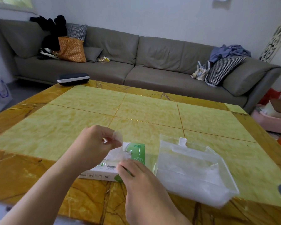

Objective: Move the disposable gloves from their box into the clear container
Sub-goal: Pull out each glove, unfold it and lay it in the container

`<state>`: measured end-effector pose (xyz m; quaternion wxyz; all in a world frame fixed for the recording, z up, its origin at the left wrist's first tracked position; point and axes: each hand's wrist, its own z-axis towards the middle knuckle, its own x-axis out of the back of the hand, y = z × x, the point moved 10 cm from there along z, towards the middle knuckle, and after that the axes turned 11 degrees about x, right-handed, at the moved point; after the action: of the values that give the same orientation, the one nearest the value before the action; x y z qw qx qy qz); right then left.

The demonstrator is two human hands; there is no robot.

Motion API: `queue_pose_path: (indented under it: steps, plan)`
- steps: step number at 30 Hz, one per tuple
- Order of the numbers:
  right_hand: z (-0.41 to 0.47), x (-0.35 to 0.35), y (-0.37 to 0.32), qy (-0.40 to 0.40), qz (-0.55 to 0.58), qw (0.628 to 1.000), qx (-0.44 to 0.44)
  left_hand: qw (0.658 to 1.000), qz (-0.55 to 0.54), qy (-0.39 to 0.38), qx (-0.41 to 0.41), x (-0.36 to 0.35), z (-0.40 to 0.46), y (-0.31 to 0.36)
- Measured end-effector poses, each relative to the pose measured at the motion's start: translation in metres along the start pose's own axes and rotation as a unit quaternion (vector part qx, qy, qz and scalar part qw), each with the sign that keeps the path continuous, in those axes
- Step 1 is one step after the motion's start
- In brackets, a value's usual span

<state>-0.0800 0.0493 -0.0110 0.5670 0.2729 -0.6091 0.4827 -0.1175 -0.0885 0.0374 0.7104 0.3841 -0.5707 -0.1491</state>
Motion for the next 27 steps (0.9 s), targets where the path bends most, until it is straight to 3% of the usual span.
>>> queue_pose_path:
  steps: [7,16,27]
  plan:
    - [-0.004,0.003,0.006,-0.013,0.011,0.998,-0.059,0.995,-0.096,0.015,0.035,-0.001,0.006,-0.009]
    - [-0.009,-0.005,0.014,-0.06,0.002,0.992,-0.112,0.99,-0.136,0.007,0.044,-0.01,0.01,-0.008]
    - [-0.008,0.001,0.012,-0.062,-0.009,0.993,-0.097,0.993,-0.107,0.036,-0.029,-0.006,-0.004,0.017]
